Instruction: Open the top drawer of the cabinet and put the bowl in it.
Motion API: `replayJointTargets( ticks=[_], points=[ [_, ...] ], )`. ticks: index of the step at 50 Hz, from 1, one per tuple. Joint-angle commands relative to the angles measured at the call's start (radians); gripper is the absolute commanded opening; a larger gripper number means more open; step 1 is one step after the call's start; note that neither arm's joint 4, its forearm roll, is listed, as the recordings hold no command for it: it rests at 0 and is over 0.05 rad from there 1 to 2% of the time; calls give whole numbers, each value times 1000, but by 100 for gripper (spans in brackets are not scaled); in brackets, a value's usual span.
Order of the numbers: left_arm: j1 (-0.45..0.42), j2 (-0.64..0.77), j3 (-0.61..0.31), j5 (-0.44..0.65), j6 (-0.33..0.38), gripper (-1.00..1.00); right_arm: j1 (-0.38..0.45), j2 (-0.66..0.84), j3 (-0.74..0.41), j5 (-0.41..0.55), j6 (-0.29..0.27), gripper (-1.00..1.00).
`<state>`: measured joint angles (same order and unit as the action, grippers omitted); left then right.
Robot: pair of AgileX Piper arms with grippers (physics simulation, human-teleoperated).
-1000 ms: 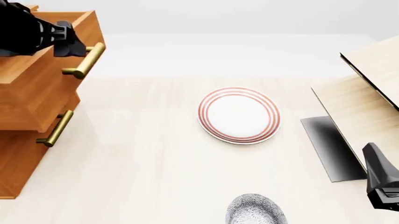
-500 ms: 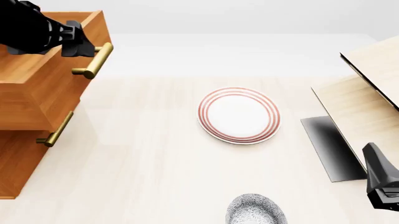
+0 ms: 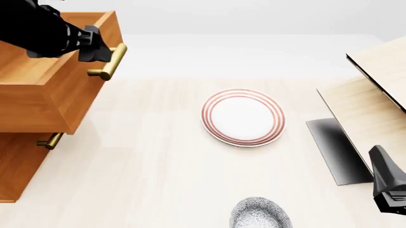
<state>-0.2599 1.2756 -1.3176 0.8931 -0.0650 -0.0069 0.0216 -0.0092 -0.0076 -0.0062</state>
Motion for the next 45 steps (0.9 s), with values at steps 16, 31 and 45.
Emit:
replayJointTargets(
  ticks=[16, 31, 45],
  points=[
    [-55, 31, -25, 2, 2, 100, 1, -1, 1, 0, 2, 100],
    [-74, 25, -33, 10, -1, 100, 1, -2, 1, 0, 1, 100],
    [-94, 19, -41, 19, 5, 100, 1, -1, 1, 0, 1, 100]
  ],
)
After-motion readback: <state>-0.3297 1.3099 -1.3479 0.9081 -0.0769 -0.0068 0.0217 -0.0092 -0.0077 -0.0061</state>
